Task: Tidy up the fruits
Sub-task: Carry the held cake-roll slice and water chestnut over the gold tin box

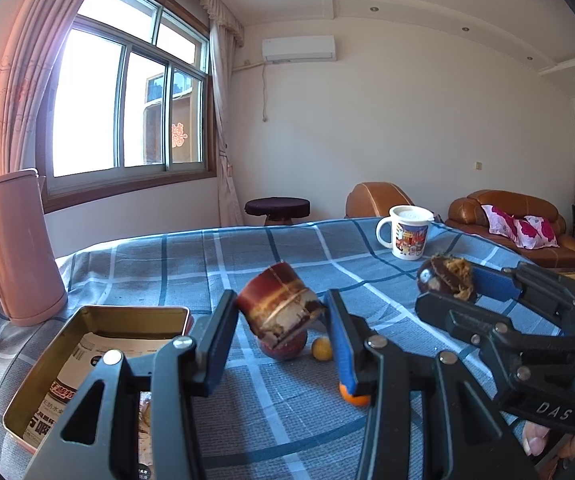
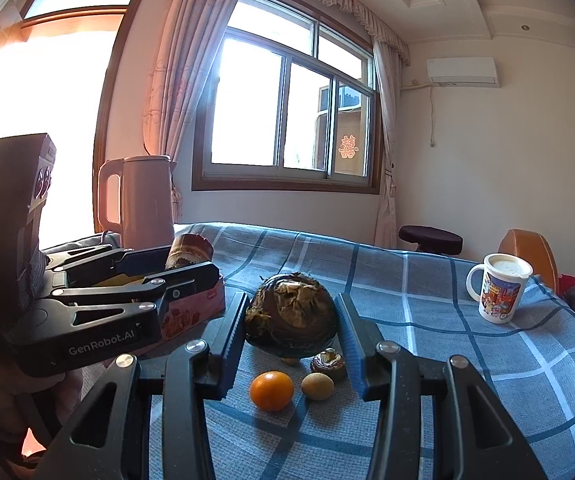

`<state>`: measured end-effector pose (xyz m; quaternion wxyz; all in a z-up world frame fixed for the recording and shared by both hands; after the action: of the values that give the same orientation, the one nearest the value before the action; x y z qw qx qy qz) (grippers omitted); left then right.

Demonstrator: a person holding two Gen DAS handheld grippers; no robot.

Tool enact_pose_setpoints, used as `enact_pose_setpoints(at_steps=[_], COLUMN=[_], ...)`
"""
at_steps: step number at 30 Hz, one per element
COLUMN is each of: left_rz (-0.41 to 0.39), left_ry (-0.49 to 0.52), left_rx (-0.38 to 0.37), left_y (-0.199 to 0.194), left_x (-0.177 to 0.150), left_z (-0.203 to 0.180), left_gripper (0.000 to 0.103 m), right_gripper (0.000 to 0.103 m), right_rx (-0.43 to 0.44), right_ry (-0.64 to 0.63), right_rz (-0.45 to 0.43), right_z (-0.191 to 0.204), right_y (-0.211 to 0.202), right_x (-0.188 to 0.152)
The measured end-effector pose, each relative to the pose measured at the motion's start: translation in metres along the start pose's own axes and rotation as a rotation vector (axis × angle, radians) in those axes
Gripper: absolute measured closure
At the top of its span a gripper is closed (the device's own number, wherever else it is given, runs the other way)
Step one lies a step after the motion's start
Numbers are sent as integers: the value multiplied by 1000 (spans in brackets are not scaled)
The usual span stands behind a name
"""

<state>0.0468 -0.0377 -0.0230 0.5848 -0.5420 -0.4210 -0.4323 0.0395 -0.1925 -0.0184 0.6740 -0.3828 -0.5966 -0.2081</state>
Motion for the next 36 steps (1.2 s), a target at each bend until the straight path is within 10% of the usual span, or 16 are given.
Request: enact_pose_setpoints(at_steps=[36], left_rz=[81], left_ry=[-31], left_rx=[109], left_y=[5], left_x=[-8], left_z=[53], left_gripper=[57], right_gripper=[57], right_rx=[136], right_ry=[-50], right_rz=[76], right_z=[40], right_y=[52], right_x=[23])
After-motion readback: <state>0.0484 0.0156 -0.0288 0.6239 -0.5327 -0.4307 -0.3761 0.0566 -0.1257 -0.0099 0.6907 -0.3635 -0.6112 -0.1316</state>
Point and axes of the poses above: each gripper's, at about its wrist camera, not at the fingertips, and y roughly the way its jaws point, z to its left, x to its top, the point moved 2 cm from there along y, roughly the way its jaws point, and after that the axes turned 12 degrees about x, right-handed, at the moved point
